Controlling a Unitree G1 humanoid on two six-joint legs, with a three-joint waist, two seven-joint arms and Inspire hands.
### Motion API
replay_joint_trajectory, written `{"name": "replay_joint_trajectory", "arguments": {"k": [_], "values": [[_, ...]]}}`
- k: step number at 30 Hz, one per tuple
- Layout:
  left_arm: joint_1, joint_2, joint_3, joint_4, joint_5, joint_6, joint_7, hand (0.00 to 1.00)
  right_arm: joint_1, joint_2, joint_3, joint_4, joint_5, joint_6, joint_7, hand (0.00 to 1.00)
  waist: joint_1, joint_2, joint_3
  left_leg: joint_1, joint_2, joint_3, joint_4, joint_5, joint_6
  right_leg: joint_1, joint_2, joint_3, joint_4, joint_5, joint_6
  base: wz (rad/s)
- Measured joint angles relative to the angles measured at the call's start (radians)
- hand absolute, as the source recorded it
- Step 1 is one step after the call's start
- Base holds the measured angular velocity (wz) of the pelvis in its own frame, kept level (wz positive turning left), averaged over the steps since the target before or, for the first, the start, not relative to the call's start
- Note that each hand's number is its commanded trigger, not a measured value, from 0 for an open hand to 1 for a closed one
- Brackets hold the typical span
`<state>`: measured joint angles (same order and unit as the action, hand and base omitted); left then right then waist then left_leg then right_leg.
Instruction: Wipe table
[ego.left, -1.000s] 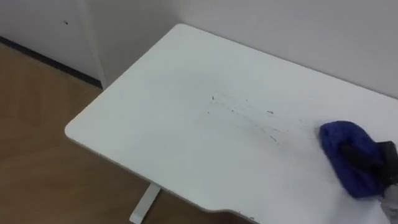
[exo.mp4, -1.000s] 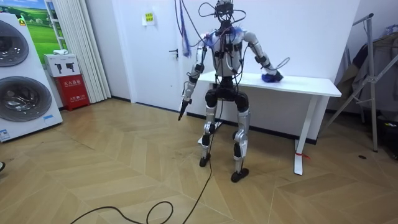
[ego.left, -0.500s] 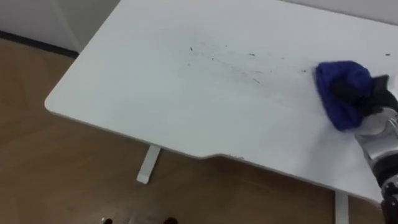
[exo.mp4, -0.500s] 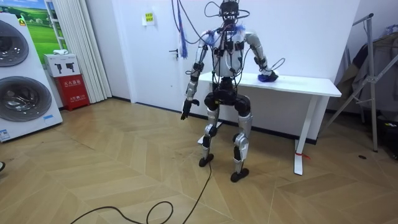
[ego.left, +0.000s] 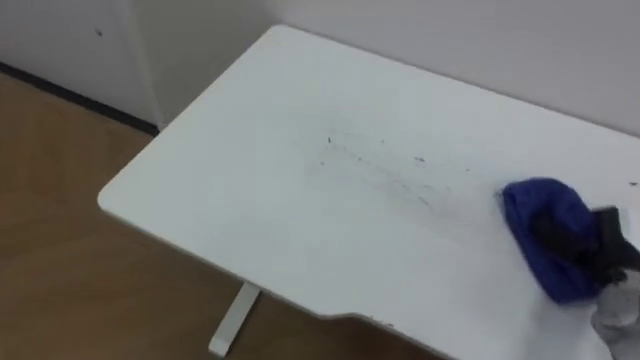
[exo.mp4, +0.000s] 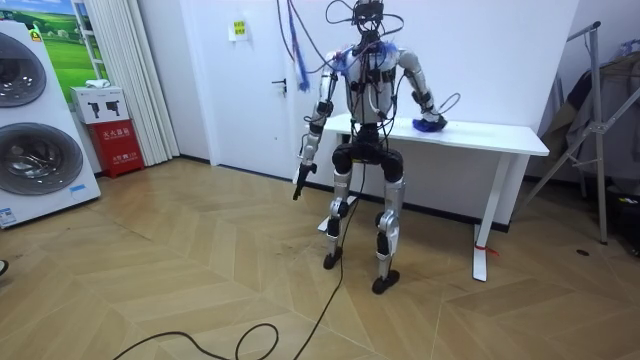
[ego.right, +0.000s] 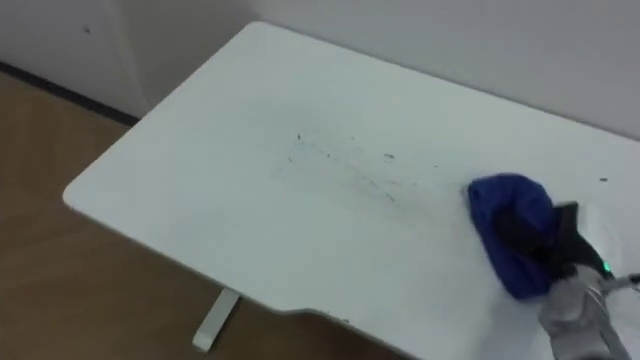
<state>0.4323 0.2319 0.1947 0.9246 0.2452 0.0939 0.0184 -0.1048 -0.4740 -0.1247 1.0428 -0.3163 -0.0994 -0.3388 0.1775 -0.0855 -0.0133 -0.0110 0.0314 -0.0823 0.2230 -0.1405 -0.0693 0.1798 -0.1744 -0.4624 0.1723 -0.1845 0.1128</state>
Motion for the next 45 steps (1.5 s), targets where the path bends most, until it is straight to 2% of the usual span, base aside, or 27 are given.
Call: {"name": "replay_joint_trajectory", "arguments": {"k": [3,5,7,10,11,12,13,14,15,17,18,20,21,23,25,27,29,30,32,34,36,38,40,42,43,44,45], "values": [[-0.003,0.027,-0.001,-0.005,-0.009,-0.034,0.002,0.00,0.043,-0.034,-0.029,0.001,0.034,0.001,0.003,1.00,-0.043,0.012,-0.0041,0.017,0.010,0.033,-0.002,-0.008,-0.001,-0.001,0.001,0.022,-0.001,0.000,0.000,-0.39],[-0.021,0.034,-0.002,-0.005,-0.010,-0.033,0.001,0.00,0.050,-0.054,-0.036,-0.003,0.039,0.005,0.002,1.00,-0.064,0.023,-0.0040,0.017,0.016,0.042,-0.002,-0.010,-0.002,-0.008,0.003,0.029,-0.001,0.003,-0.001,-0.26],[-0.040,0.032,-0.009,-0.005,-0.008,-0.031,0.000,0.00,0.039,-0.058,-0.030,-0.030,0.047,0.037,0.002,1.00,-0.055,0.038,-0.0024,0.020,0.027,0.071,-0.011,-0.013,-0.004,-0.026,0.008,0.061,0.007,0.009,-0.006,-0.47],[-0.073,0.024,-0.048,-0.001,-0.014,-0.021,-0.001,0.00,-0.061,-0.051,0.035,-0.039,0.058,0.110,0.003,1.00,-0.021,0.056,0.0005,0.014,0.038,0.082,-0.019,-0.017,-0.010,-0.072,0.025,0.115,0.017,0.024,-0.021,-0.64],[-0.079,0.012,-0.052,0.000,-0.013,-0.018,-0.001,0.00,-0.128,-0.030,0.075,-0.046,0.057,0.149,0.011,1.00,0.006,0.058,0.0025,0.003,0.046,0.086,-0.021,-0.017,-0.010,-0.100,0.037,0.140,0.024,0.036,-0.032,-0.99],[-0.084,0.003,-0.064,0.000,-0.017,-0.013,-0.003,0.00,-0.214,-0.009,0.158,-0.048,0.045,0.177,0.021,1.00,0.029,0.071,0.0015,-0.015,0.055,0.094,-0.020,-0.015,-0.013,-0.144,0.043,0.141,0.035,0.047,-0.045,-0.94],[-0.088,-0.001,-0.071,0.007,-0.019,-0.012,-0.005,0.00,-0.262,0.005,0.200,-0.050,0.036,0.187,0.030,1.00,0.033,0.065,0.0012,-0.024,0.060,0.094,-0.020,-0.013,-0.015,-0.158,0.048,0.141,0.036,0.052,-0.050,-0.63],[-0.105,-0.005,-0.083,0.021,-0.018,-0.011,-0.013,0.00,-0.348,0.029,0.272,-0.061,0.008,0.198,0.063,1.00,0.043,0.069,0.0097,-0.045,0.067,0.093,-0.020,-0.006,-0.019,-0.185,0.056,0.147,0.040,0.057,-0.058,-0.19],[-0.123,-0.016,-0.084,0.031,-0.018,-0.008,-0.019,0.00,-0.429,0.048,0.328,-0.069,-0.035,0.194,0.101,1.00,0.061,0.073,0.0201,-0.061,0.070,0.090,-0.019,0.003,-0.019,-0.206,0.061,0.152,0.048,0.057,-0.062,0.00],[-0.135,-0.020,-0.104,0.039,-0.019,-0.009,-0.031,0.00,-0.512,0.052,0.366,-0.074,-0.048,0.165,0.138,1.00,0.094,0.075,0.0265,-0.076,0.069,0.075,-0.021,0.015,-0.020,-0.222,0.064,0.151,0.047,0.056,-0.063,0.24],[-0.129,-0.019,-0.101,0.040,-0.019,-0.008,-0.031,0.00,-0.541,0.049,0.367,-0.074,-0.048,0.155,0.147,1.00,0.126,0.074,0.0272,-0.086,0.064,0.056,-0.022,0.021,-0.020,-0.222,0.061,0.137,0.047,0.052,-0.061,0.41],[-0.099,-0.013,-0.100,0.039,-0.018,-0.001,-0.030,0.00,-0.556,0.043,0.365,-0.074,-0.038,0.149,0.151,1.00,0.134,0.066,0.0265,-0.096,0.050,0.016,-0.021,0.022,-0.019,-0.212,0.048,0.089,0.047,0.038,-0.051,0.75],[-0.083,-0.006,-0.100,0.039,-0.017,0.016,-0.030,0.00,-0.550,0.034,0.365,-0.066,-0.031,0.143,0.153,1.00,0.134,0.055,0.0280,-0.099,0.041,0.006,-0.020,0.023,-0.018,-0.195,0.038,0.055,0.046,0.025,-0.045,0.86],[-0.051,-0.001,-0.100,0.039,-0.016,0.036,-0.031,0.00,-0.517,0.029,0.352,-0.026,-0.024,0.143,0.154,1.00,0.125,0.040,0.0255,-0.097,0.027,-0.002,-0.017,0.026,-0.012,-0.166,0.024,0.026,0.046,0.016,-0.031,0.79],[-0.025,-0.001,-0.097,0.040,-0.016,0.036,-0.031,0.00,-0.419,0.010,0.304,0.003,-0.021,0.135,0.155,1.00,0.118,0.030,0.0245,-0.087,0.014,0.001,-0.018,0.030,-0.005,-0.131,0.013,0.020,0.047,0.012,-0.027,0.80],[0.000,-0.002,-0.069,0.035,-0.009,0.026,-0.031,0.00,-0.281,0.010,0.184,-0.018,-0.002,0.063,0.130,1.00,0.072,0.017,0.0249,-0.055,-0.004,0.008,-0.018,0.031,-0.001,-0.078,-0.001,0.018,0.045,0.009,-0.021,0.54],[0.014,0.001,-0.031,0.036,-0.010,0.016,-0.026,0.00,-0.193,0.007,0.129,-0.016,-0.003,0.034,0.111,1.00,0.044,0.009,0.0268,-0.019,-0.011,0.026,-0.019,0.023,0.011,-0.034,-0.006,0.018,0.031,0.006,-0.017,0.14],[0.019,0.007,-0.019,0.036,-0.011,0.006,-0.021,0.00,-0.131,0.006,0.080,-0.018,0.000,0.012,0.099,1.00,0.020,-0.003,0.0236,-0.004,-0.013,0.047,-0.019,0.016,0.020,-0.015,-0.009,0.018,0.031,0.002,-0.010,0.06],[0.013,0.010,-0.004,0.026,-0.009,-0.010,-0.019,0.00,-0.057,0.001,0.015,-0.018,0.015,0.004,0.089,1.00,-0.007,-0.014,0.0157,0.013,-0.009,0.088,-0.017,0.007,0.024,-0.005,-0.010,0.024,0.030,0.000,-0.007,-0.26],[0.012,0.012,0.003,-0.013,-0.008,-0.026,-0.016,0.00,0.003,-0.013,-0.027,-0.018,0.023,0.004,0.089,1.00,-0.016,-0.014,0.0128,0.032,0.000,0.121,-0.016,-0.004,0.024,-0.003,-0.010,0.029,0.028,0.001,-0.007,-0.54],[0.001,0.015,0.015,-0.030,-0.007,-0.046,0.000,0.00,0.055,-0.028,-0.059,-0.025,0.034,0.006,0.075,1.00,-0.047,0.005,0.0046,0.044,0.014,0.153,0.015,-0.035,0.025,0.005,-0.007,0.030,0.035,0.000,-0.005,-0.48],[-0.021,0.019,0.004,-0.031,0.005,-0.049,0.001,0.00,0.066,-0.036,-0.059,-0.046,0.029,0.008,0.064,1.00,-0.056,0.026,0.0071,0.030,0.030,0.174,0.062,-0.070,0.025,-0.017,-0.009,0.020,0.066,-0.007,0.003,-0.76],[-0.069,0.019,-0.018,-0.028,0.012,-0.048,0.007,0.00,0.047,-0.028,-0.043,-0.080,0.026,0.034,0.049,1.00,-0.053,0.046,0.0086,-0.005,0.055,0.209,0.125,-0.102,0.026,-0.075,-0.017,0.020,0.140,-0.017,-0.010,-0.91],[-0.180,0.024,-0.069,0.019,0.012,-0.049,0.033,0.00,-0.062,0.018,0.040,-0.082,-0.002,0.100,0.032,1.00,-0.012,0.050,0.0146,-0.052,0.095,0.279,0.190,-0.116,0.034,-0.200,-0.040,0.020,0.274,-0.011,-0.026,-1.04],[-0.213,0.026,-0.089,0.029,0.013,-0.049,0.038,0.00,-0.096,0.038,0.070,-0.081,-0.007,0.115,0.031,1.00,0.003,0.049,0.0177,-0.065,0.112,0.296,0.205,-0.120,0.035,-0.227,-0.043,0.019,0.295,-0.007,-0.033,-1.04],[-0.282,0.025,-0.117,0.054,0.017,-0.051,0.042,0.00,-0.173,0.090,0.125,-0.078,-0.036,0.136,0.031,1.00,0.026,0.047,0.0225,-0.095,0.143,0.325,0.236,-0.127,0.042,-0.274,-0.052,0.017,0.328,0.000,-0.041,-0.85],[-0.357,0.021,-0.146,0.093,0.022,-0.059,0.041,0.00,-0.248,0.134,0.191,-0.078,-0.053,0.149,0.039,1.00,0.058,0.044,0.0257,-0.131,0.175,0.346,0.268,-0.129,0.041,-0.321,-0.079,0.001,0.421,-0.017,-0.041,-0.70]]}}
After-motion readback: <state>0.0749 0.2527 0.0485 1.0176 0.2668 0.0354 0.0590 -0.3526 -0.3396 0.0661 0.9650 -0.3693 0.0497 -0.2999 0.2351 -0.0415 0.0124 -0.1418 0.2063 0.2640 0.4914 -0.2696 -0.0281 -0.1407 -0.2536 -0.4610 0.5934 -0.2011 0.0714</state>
